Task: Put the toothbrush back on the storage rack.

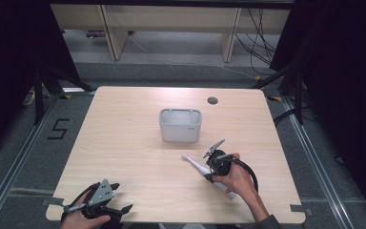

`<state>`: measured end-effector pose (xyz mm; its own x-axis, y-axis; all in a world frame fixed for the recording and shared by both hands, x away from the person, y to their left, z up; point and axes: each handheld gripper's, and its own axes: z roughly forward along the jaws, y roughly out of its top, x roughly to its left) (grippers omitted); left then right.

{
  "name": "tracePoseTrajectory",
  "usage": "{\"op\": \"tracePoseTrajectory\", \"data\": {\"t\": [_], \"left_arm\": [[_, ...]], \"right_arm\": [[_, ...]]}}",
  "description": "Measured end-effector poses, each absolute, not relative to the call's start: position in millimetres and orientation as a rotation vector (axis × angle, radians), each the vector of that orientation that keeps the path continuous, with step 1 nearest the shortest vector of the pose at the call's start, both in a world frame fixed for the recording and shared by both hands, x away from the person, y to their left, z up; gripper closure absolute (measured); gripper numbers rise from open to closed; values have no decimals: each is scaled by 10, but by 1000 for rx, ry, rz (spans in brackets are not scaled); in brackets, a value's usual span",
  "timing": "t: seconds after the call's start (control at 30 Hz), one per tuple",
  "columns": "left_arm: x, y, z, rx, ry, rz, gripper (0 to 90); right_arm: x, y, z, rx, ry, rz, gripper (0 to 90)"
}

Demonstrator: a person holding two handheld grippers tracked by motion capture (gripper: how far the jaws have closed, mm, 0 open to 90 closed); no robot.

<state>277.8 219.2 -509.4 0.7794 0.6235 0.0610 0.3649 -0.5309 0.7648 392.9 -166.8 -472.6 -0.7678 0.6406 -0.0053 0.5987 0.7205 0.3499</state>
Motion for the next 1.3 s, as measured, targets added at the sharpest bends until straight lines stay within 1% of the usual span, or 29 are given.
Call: {"op": "tracePoseTrajectory", "data": {"t": [0.2, 0.23, 0.57, 0.6, 0.7, 0.83, 1.1, 1.17, 1.27, 1.3], "left_arm": [[2780, 2190, -5092, 2186, 727, 420, 147], [2791, 2198, -5088, 2197, 713, 425, 147], [2781, 2193, -5092, 2185, 727, 421, 147], [2778, 2185, -5097, 2170, 730, 406, 147], [2778, 2191, -5092, 2185, 728, 418, 147], [2777, 2192, -5092, 2189, 724, 419, 147], [2778, 2193, -5090, 2196, 720, 412, 147], [2784, 2200, -5086, 2210, 712, 423, 147], [2775, 2188, -5090, 2194, 721, 411, 147], [2775, 2189, -5090, 2194, 721, 413, 147]], "right_arm": [[3939, -1637, -4752, 1046, 2816, 457, 562], [3959, -1638, -4757, 996, 2830, 470, 567], [4004, -1571, -4758, 985, 2855, 412, 628], [4013, -1568, -4760, 970, 2863, 410, 634], [4021, -1550, -4768, 970, 2869, 380, 651], [4039, -1536, -4774, 970, 2875, 318, 659], [4086, -1535, -4783, 899, 2914, 305, 661], [4060, -1499, -4779, 967, 2904, 295, 660], [4080, -1463, -4773, 895, 2932, 262, 662], [4070, -1437, -4758, 924, 2936, 233, 662]]}}
